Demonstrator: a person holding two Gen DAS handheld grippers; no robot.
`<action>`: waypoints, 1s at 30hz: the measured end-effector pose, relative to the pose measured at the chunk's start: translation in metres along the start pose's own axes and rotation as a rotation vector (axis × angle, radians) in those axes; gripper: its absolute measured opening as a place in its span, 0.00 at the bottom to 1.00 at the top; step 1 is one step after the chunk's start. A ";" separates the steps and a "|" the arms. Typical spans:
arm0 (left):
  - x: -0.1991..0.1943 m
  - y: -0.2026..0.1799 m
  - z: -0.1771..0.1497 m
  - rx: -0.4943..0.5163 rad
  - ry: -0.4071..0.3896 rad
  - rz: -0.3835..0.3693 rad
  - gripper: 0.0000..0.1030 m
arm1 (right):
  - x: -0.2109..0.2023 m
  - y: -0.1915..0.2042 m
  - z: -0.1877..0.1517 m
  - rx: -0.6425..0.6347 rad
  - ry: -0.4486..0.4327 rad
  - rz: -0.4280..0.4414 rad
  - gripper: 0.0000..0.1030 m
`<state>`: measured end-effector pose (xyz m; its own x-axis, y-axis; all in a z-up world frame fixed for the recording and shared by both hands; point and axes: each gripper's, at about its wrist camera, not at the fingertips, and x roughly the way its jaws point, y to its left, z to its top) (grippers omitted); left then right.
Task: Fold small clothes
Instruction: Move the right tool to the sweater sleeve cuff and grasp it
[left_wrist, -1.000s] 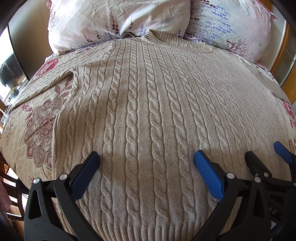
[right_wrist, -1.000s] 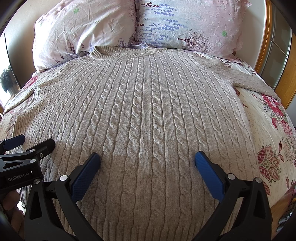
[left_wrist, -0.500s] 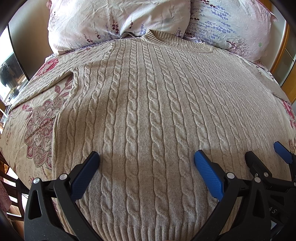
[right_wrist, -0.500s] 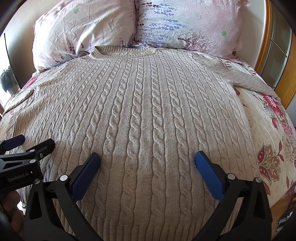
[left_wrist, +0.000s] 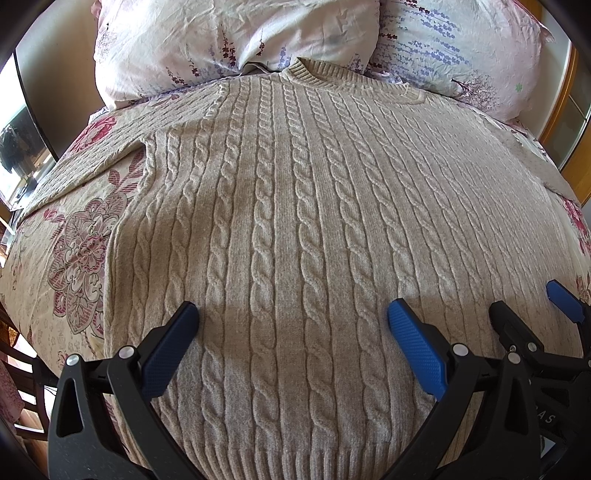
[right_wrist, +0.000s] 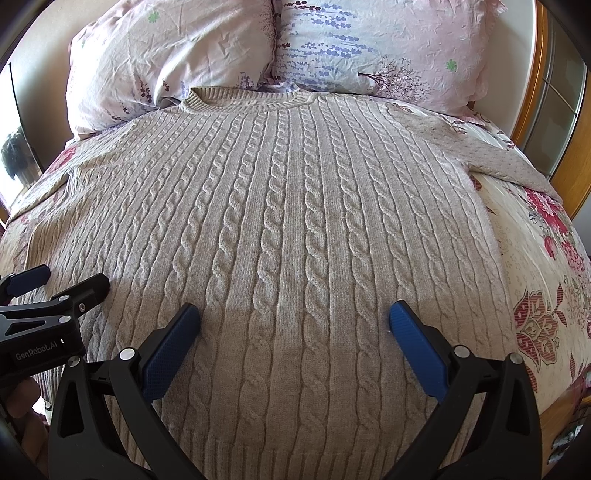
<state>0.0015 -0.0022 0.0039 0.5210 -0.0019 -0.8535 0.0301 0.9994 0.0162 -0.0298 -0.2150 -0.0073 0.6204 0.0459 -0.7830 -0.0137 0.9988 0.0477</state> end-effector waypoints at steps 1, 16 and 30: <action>0.003 0.002 0.001 0.002 0.001 -0.002 0.98 | 0.000 0.000 0.000 -0.005 0.006 0.004 0.99; 0.000 0.000 0.043 0.057 -0.088 0.033 0.98 | -0.007 -0.072 0.043 0.077 -0.045 0.220 0.99; 0.031 0.018 0.088 -0.039 -0.186 0.055 0.98 | 0.038 -0.306 0.114 0.784 -0.130 0.034 0.67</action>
<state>0.0933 0.0126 0.0233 0.6700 0.0504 -0.7407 -0.0338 0.9987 0.0374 0.0876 -0.5208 0.0187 0.7167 0.0253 -0.6970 0.4919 0.6902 0.5308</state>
